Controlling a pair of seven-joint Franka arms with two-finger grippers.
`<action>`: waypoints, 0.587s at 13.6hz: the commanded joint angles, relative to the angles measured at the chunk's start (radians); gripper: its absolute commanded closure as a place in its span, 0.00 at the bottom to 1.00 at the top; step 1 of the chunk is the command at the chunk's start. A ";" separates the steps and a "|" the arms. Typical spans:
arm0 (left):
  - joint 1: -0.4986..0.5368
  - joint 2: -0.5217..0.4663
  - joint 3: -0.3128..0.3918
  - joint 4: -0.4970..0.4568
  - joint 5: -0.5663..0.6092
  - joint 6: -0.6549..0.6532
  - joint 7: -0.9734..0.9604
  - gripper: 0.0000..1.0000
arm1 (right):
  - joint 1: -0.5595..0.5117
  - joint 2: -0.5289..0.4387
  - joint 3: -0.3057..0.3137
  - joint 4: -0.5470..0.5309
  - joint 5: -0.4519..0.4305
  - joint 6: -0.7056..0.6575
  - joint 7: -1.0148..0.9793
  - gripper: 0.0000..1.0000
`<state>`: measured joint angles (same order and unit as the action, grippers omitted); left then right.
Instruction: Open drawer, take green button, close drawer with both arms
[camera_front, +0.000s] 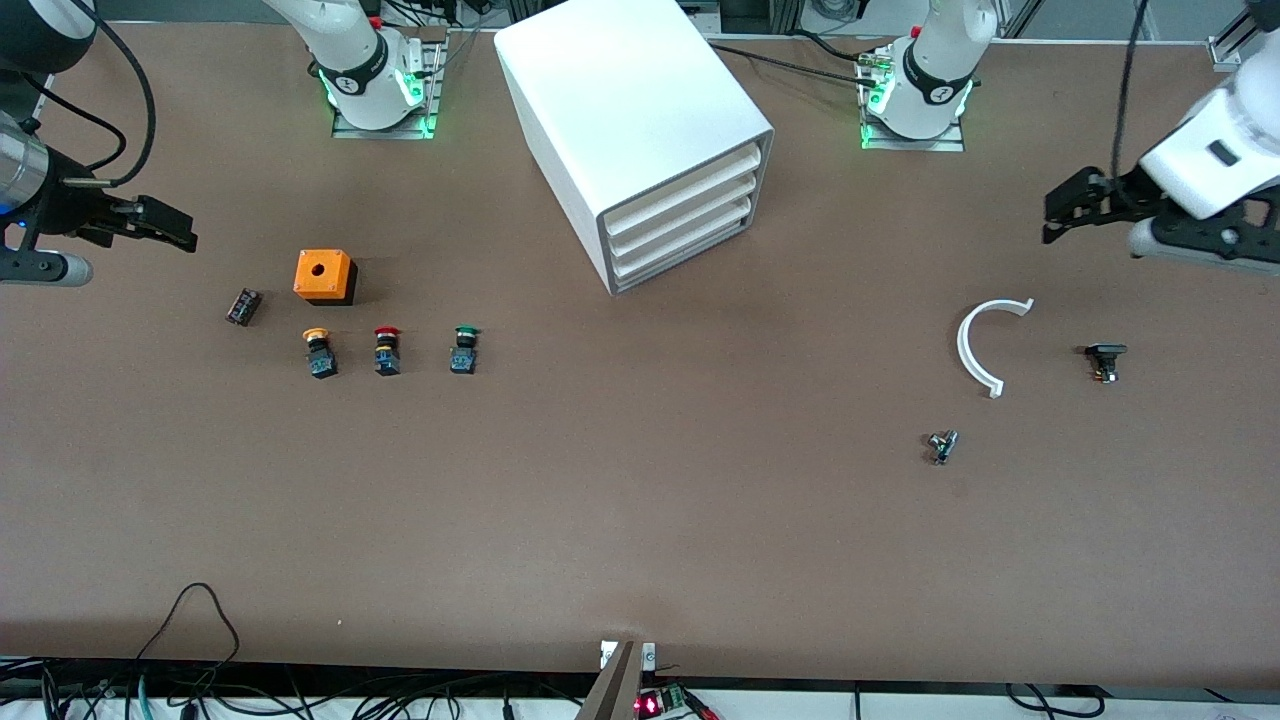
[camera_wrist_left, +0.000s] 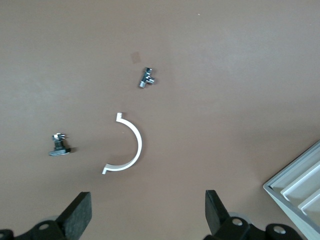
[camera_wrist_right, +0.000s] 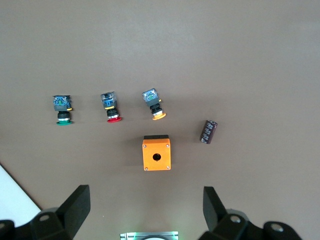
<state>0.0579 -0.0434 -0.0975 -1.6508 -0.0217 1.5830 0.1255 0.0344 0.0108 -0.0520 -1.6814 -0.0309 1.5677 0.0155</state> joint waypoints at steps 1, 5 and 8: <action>-0.001 -0.001 -0.001 0.011 0.025 -0.023 0.029 0.00 | 0.001 -0.029 -0.008 -0.035 0.019 0.035 -0.046 0.00; 0.000 0.002 -0.002 0.017 0.023 -0.023 0.037 0.00 | 0.001 -0.051 -0.020 -0.024 0.023 0.034 -0.034 0.00; -0.003 0.007 -0.002 0.023 0.023 -0.024 0.033 0.00 | 0.001 -0.069 -0.026 -0.032 0.025 0.049 -0.034 0.00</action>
<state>0.0582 -0.0434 -0.0977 -1.6493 -0.0217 1.5763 0.1429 0.0343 -0.0181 -0.0713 -1.6869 -0.0236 1.6006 -0.0106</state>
